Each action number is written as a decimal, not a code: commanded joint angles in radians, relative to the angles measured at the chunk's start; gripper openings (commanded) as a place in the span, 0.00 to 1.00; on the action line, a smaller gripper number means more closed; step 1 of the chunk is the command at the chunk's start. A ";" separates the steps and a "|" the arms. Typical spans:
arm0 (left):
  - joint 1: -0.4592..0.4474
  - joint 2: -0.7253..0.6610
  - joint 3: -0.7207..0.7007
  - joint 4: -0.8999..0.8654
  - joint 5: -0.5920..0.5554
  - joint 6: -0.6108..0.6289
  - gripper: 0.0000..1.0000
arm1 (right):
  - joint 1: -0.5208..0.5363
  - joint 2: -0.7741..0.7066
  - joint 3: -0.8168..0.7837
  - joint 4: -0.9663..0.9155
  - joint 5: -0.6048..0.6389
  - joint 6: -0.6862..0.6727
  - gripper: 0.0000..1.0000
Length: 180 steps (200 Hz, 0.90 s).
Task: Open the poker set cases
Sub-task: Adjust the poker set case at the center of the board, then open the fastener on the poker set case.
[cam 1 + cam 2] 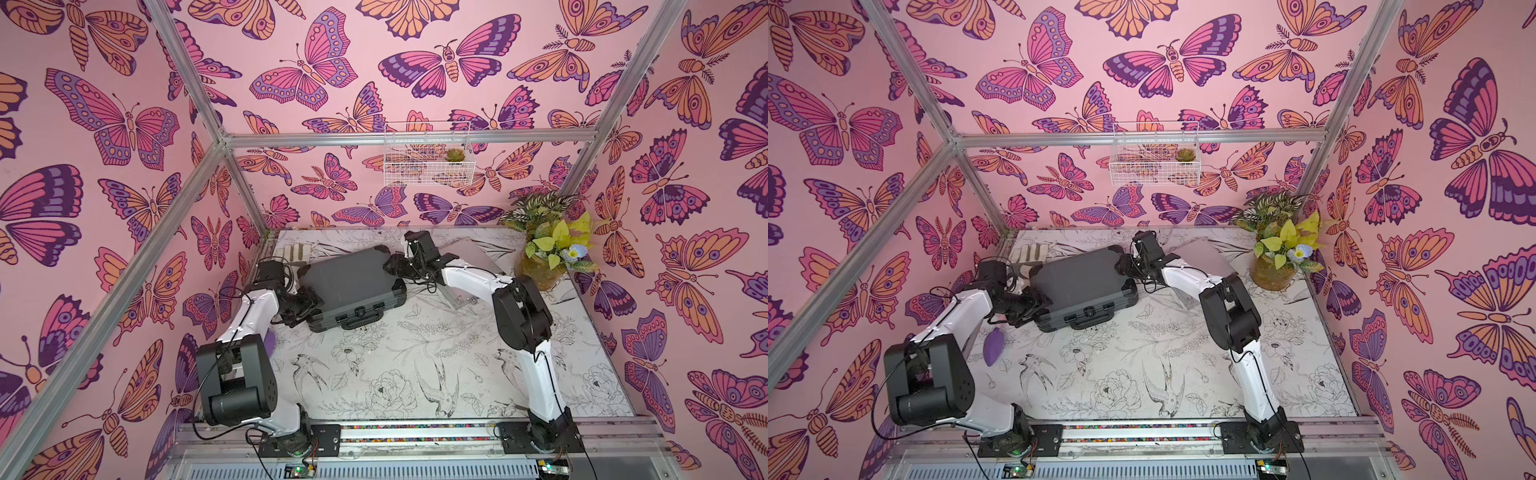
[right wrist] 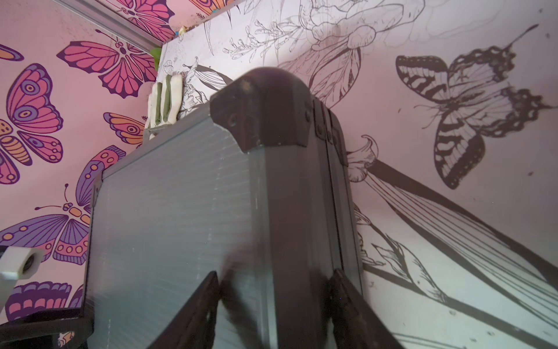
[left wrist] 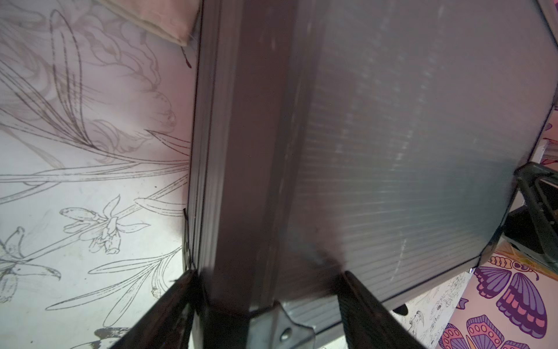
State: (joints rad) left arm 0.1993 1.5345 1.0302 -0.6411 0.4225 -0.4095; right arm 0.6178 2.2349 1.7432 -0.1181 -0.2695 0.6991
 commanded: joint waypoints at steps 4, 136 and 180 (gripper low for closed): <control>-0.042 0.085 0.009 0.123 0.176 -0.007 0.74 | 0.211 0.075 0.030 -0.001 -0.381 0.039 0.59; -0.028 -0.013 -0.020 0.117 0.167 0.000 0.78 | 0.183 -0.227 0.030 -0.272 -0.045 -0.390 0.78; -0.028 -0.039 -0.052 0.116 0.176 0.001 0.79 | 0.325 -0.364 -0.192 -0.114 0.068 -0.864 0.76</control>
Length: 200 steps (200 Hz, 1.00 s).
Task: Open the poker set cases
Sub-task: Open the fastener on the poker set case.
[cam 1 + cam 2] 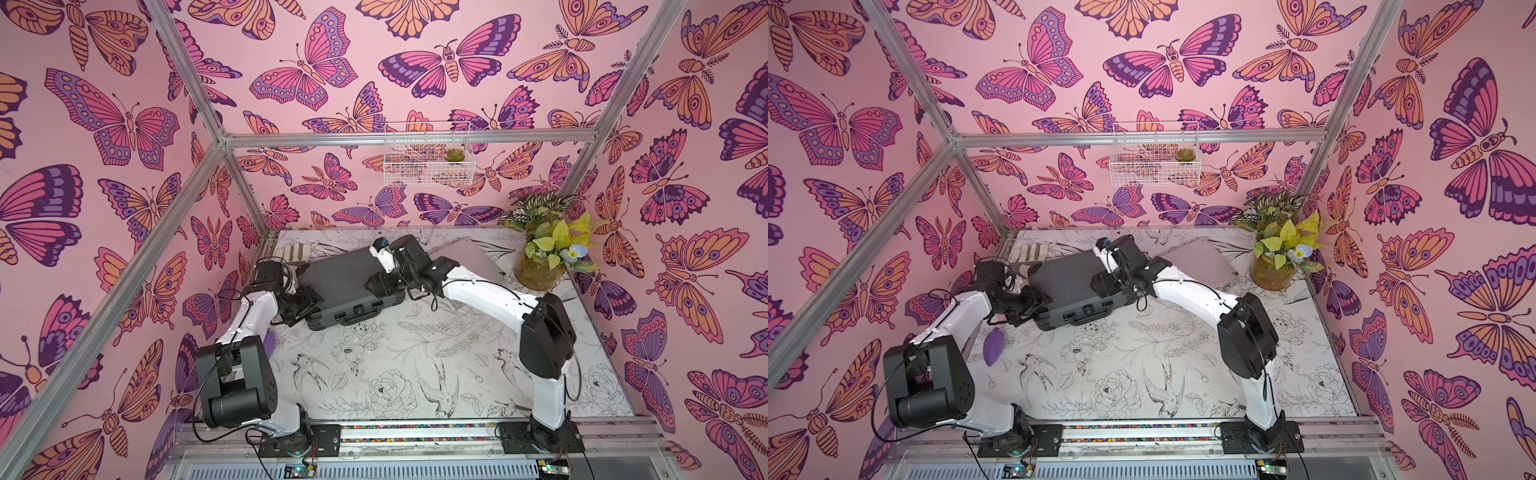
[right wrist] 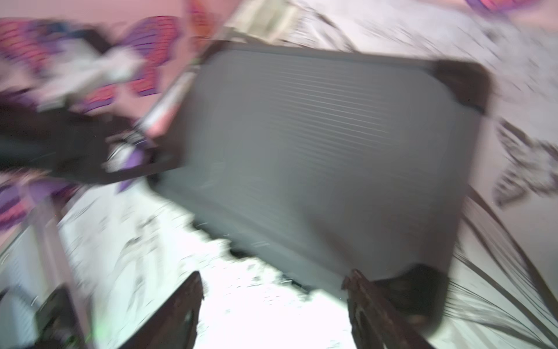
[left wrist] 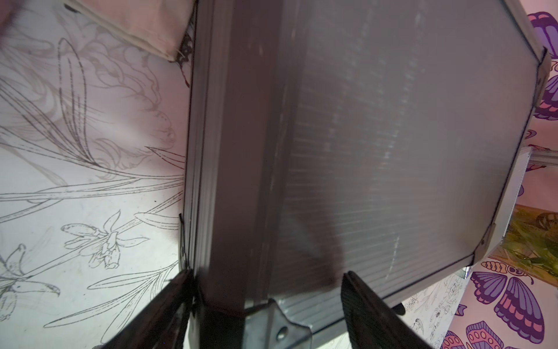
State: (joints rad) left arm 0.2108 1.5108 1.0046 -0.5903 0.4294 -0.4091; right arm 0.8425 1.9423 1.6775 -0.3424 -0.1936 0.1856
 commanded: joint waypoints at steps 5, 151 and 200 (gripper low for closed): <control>-0.039 -0.015 -0.029 0.066 0.172 0.001 0.79 | 0.121 -0.084 -0.172 0.154 -0.015 -0.423 0.76; -0.039 0.007 -0.058 0.073 0.233 0.013 0.77 | 0.157 0.021 -0.258 0.277 -0.029 -0.780 0.59; -0.039 0.013 -0.047 0.080 0.240 0.015 0.71 | 0.126 0.045 -0.234 0.268 0.028 -0.820 0.48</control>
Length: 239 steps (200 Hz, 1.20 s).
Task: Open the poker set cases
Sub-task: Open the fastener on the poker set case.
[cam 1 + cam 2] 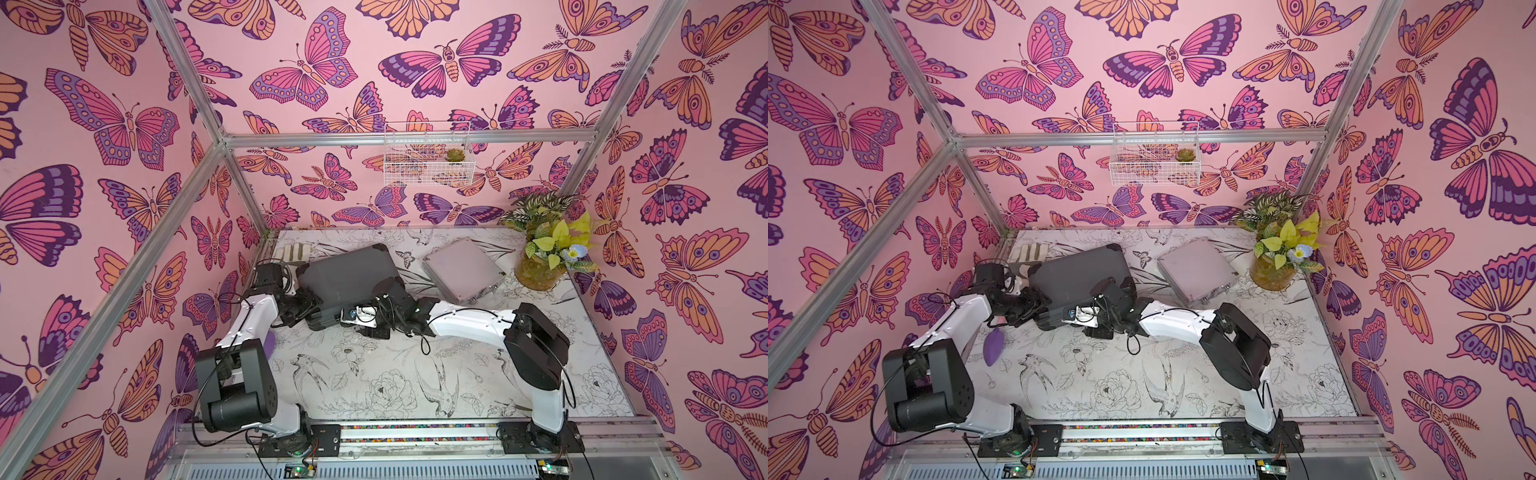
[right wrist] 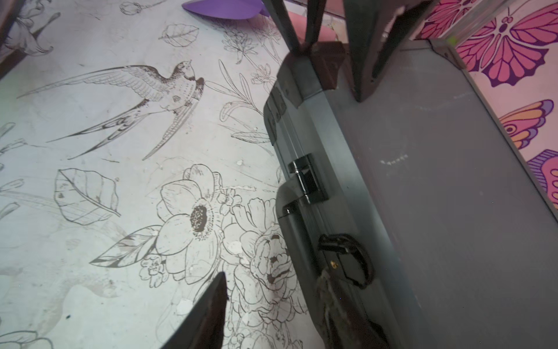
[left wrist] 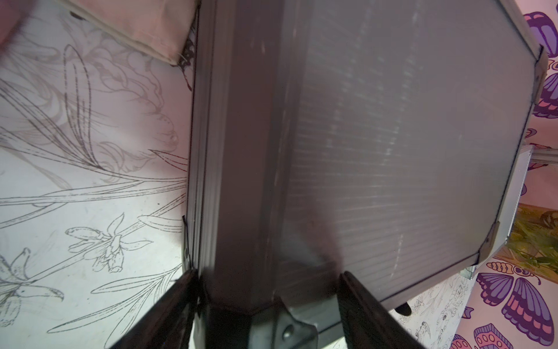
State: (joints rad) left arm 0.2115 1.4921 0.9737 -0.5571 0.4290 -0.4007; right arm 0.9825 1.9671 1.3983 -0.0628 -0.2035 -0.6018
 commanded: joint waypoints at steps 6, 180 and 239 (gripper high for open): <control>-0.040 0.034 -0.015 0.047 0.242 0.007 0.71 | -0.019 0.023 0.048 -0.009 0.040 -0.037 0.48; -0.014 0.053 -0.009 0.046 0.239 0.007 0.75 | -0.085 0.056 0.061 -0.075 0.087 -0.219 0.56; -0.011 0.059 -0.006 0.046 0.244 0.005 0.75 | -0.085 0.058 0.055 -0.087 0.057 -0.208 0.51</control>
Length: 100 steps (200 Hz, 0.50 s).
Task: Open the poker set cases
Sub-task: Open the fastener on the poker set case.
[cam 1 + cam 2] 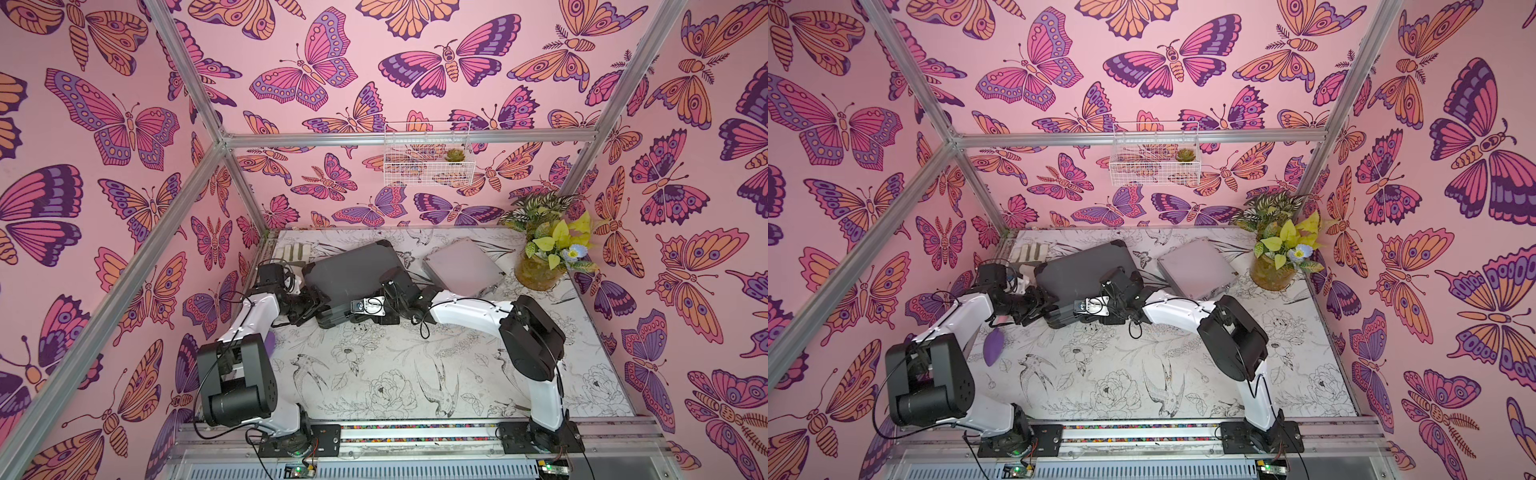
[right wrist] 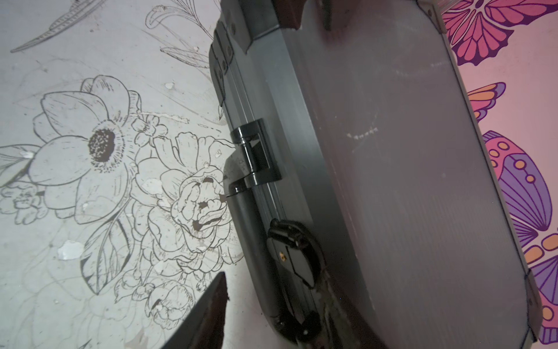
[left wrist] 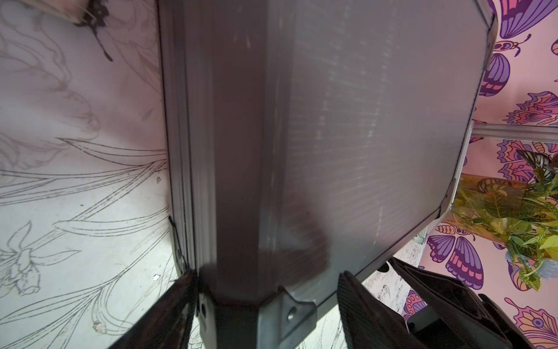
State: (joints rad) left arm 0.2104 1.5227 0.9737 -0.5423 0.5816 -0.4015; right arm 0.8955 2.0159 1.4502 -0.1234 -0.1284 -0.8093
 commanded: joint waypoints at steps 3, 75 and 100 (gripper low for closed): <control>-0.010 0.029 -0.006 0.031 0.093 0.006 0.75 | 0.002 0.010 0.003 -0.027 -0.016 -0.001 0.52; -0.009 0.039 -0.004 0.032 0.096 0.004 0.75 | 0.003 0.020 -0.002 -0.035 -0.034 -0.023 0.50; -0.009 0.041 -0.003 0.031 0.096 0.004 0.75 | 0.005 0.024 -0.007 -0.030 -0.039 -0.031 0.46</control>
State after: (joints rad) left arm 0.2157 1.5322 0.9737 -0.5385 0.5919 -0.4015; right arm 0.8955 2.0159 1.4502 -0.1307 -0.1349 -0.8207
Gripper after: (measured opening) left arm 0.749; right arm 0.480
